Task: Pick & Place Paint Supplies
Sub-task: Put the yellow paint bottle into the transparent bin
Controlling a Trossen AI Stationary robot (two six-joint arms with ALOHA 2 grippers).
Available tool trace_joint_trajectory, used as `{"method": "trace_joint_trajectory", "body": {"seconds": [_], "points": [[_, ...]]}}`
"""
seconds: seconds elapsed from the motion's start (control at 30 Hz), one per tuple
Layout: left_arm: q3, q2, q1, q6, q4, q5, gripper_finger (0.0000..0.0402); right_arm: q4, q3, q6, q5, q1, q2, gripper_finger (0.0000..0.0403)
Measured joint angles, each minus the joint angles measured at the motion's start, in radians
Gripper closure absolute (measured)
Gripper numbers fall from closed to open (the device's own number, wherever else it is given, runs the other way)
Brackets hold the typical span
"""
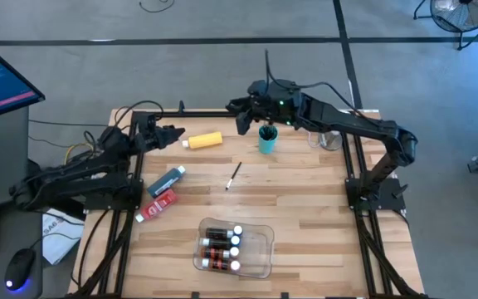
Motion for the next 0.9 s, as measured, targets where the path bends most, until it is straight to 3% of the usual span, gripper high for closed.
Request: {"method": "trace_joint_trajectory", "body": {"seconds": [0.23, 0.4, 0.57, 0.7, 0.9], "points": [[0.001, 0.000, 0.070, -0.001, -0.120, 0.120, 0.0400, -0.090, 0.094, -0.030, -0.041, -0.009, 0.043, 0.0278], [0.001, 0.000, 0.097, 0.016, -0.190, 0.215, 0.0400, -0.232, 0.184, -0.033, -0.150, -0.046, 0.110, 0.0281], [0.001, 0.000, 0.103, 0.018, -0.189, 0.325, 0.0400, -0.346, 0.305, -0.088, -0.249, -0.082, 0.223, 0.0277], [0.001, -0.010, 0.102, 0.017, -0.185, 0.429, 0.0400, -0.396, 0.426, -0.221, -0.276, -0.102, 0.327, 0.0270], [0.001, -0.065, 0.099, 0.002, -0.179, 0.461, 0.0400, -0.515, 0.632, -0.309, -0.283, -0.138, 0.523, 0.0261]]}}
